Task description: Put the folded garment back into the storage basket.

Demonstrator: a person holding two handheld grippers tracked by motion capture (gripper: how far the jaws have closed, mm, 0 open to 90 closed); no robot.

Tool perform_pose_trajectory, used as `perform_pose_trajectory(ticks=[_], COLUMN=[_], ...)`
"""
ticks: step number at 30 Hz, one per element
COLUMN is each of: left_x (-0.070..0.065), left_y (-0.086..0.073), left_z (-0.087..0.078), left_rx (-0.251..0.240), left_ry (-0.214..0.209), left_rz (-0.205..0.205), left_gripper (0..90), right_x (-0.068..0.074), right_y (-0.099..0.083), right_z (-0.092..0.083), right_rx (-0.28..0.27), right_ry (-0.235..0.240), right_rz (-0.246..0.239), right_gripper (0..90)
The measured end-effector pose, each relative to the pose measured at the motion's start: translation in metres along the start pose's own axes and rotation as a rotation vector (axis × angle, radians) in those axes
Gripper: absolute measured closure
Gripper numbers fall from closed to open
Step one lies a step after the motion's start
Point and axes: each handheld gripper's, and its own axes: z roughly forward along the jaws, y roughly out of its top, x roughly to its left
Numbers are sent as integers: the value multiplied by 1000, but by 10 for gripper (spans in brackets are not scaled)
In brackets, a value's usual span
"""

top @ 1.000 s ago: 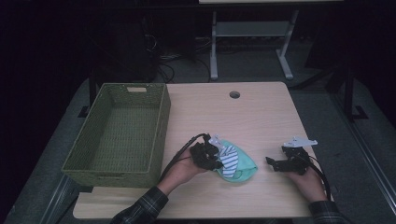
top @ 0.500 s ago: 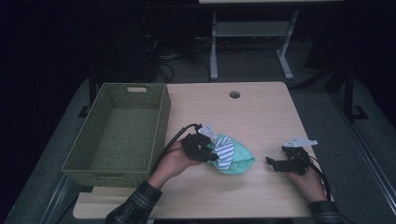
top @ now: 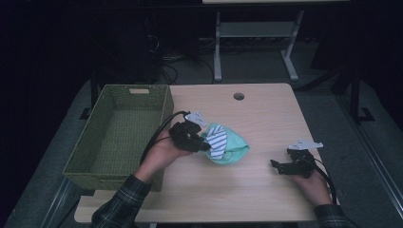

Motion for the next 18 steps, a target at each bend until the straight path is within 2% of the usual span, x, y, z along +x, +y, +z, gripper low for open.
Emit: perform_pose_trajectory(ticks=[4,12,18], left_x=[5,18,27], left_y=[0,-8,-18], left_z=[-17,-51,-72], left_rx=[-10,-45,-62], left_ry=[32,88,128], left_rz=[-5,-45,-81], left_gripper=[758,758,757], right_x=[0,-1,-1], right_y=[0,1,1], right_z=[0,2,2], right_rx=[2,25,26], right_ry=[-5,-21,-22], right_rz=[3,16,18], right_gripper=[123,35,32])
